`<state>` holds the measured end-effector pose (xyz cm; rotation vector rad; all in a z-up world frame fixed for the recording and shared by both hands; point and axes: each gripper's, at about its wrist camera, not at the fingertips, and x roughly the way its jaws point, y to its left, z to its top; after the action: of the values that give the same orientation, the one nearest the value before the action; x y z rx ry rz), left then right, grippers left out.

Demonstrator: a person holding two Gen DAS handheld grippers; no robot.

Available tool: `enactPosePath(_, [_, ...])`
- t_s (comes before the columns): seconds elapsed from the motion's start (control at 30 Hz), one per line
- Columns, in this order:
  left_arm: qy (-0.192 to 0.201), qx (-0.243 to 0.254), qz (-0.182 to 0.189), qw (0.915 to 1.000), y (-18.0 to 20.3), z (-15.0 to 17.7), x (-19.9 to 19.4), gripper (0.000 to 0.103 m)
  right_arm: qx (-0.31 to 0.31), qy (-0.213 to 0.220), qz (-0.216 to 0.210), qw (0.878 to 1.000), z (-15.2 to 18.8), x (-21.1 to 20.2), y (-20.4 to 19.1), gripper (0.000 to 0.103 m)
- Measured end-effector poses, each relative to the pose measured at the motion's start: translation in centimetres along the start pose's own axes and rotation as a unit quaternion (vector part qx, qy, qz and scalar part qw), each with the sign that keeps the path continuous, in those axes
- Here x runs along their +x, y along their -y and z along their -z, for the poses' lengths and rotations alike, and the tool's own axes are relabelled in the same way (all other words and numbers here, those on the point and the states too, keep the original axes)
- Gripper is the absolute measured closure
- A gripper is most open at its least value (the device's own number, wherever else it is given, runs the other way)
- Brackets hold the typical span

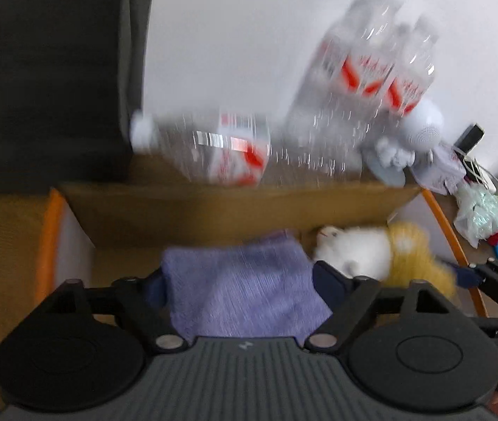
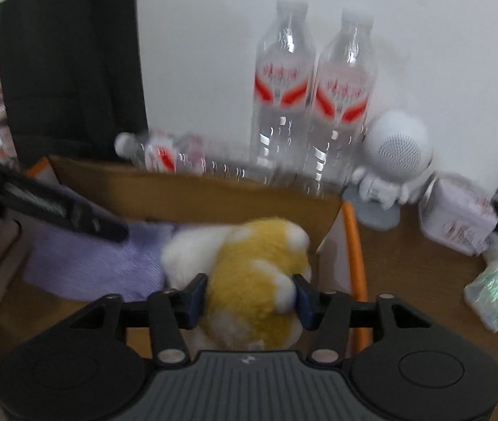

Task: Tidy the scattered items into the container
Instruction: 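Carry the bag and plush dog into the cardboard box and open both tools, then withdraw both tools from the box back over the table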

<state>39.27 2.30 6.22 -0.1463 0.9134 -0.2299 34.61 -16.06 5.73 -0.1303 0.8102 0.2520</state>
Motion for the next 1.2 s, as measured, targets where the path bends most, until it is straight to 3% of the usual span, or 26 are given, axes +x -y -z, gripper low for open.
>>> enactPosePath(0.1, [0.000,0.008,-0.002,1.0000,0.3,-0.2,-2.5,0.001,0.003,0.011,0.017,1.000,0.2,-1.8,0.4,0.029])
enactPosePath(0.17, [0.007,0.011,0.012,0.9998,0.5,0.1,-5.1,0.000,-0.005,0.034,0.016,0.999,0.3,-4.5,0.6,0.023])
enactPosePath(0.27, [-0.002,0.015,0.013,0.9998,1.1,1.4,-8.4,0.000,0.010,0.045,-0.024,0.999,0.2,-8.4,1.1,0.017])
enactPosePath(0.37, [-0.005,0.010,-0.022,0.9997,2.3,3.6,-11.8,0.000,0.030,0.030,-0.068,0.997,1.1,-12.1,0.8,0.017])
enactPosePath(0.43, [0.041,0.009,-0.044,0.9981,3.0,6.6,-15.4,0.000,0.036,0.050,-0.073,0.995,2.7,-15.5,-0.2,0.017])
enactPosePath(0.53, [0.133,0.044,-0.043,0.9893,4.1,12.4,-19.4,0.000,0.025,0.143,-0.060,0.988,7.5,-21.8,-2.7,0.005])
enactPosePath(0.57, [0.140,0.056,-0.047,0.9874,4.6,14.4,-20.0,0.000,0.018,0.169,-0.055,0.984,9.6,-23.5,-3.6,0.000])
enactPosePath(0.67, [0.110,0.055,-0.057,0.9908,5.8,19.9,-20.6,0.000,0.004,0.201,-0.024,0.979,15.5,-25.9,-5.5,0.000])
enactPosePath(0.77, [0.113,0.056,-0.052,0.9906,6.5,26.3,-21.2,0.000,-0.023,0.170,0.011,0.985,20.7,-26.2,-7.3,0.000])
enactPosePath(0.9, [0.094,0.039,-0.091,0.9906,6.8,32.5,-21.2,0.000,-0.012,0.115,0.005,0.993,26.2,-25.5,-8.6,0.000])
enactPosePath(1.0, [0.071,0.042,-0.076,0.9937,6.6,34.3,-21.4,0.000,-0.009,0.077,-0.012,0.997,28.8,-24.8,-9.8,0.000])
enactPosePath(1.1, [0.079,0.035,-0.095,0.9917,7.2,35.1,-21.9,0.000,0.004,0.073,-0.025,0.997,29.9,-24.8,-10.1,0.000])
enactPosePath(1.2, [0.057,0.027,-0.091,0.9939,7.8,36.0,-21.4,0.000,0.011,0.076,-0.040,0.996,30.2,-24.9,-9.7,0.000])
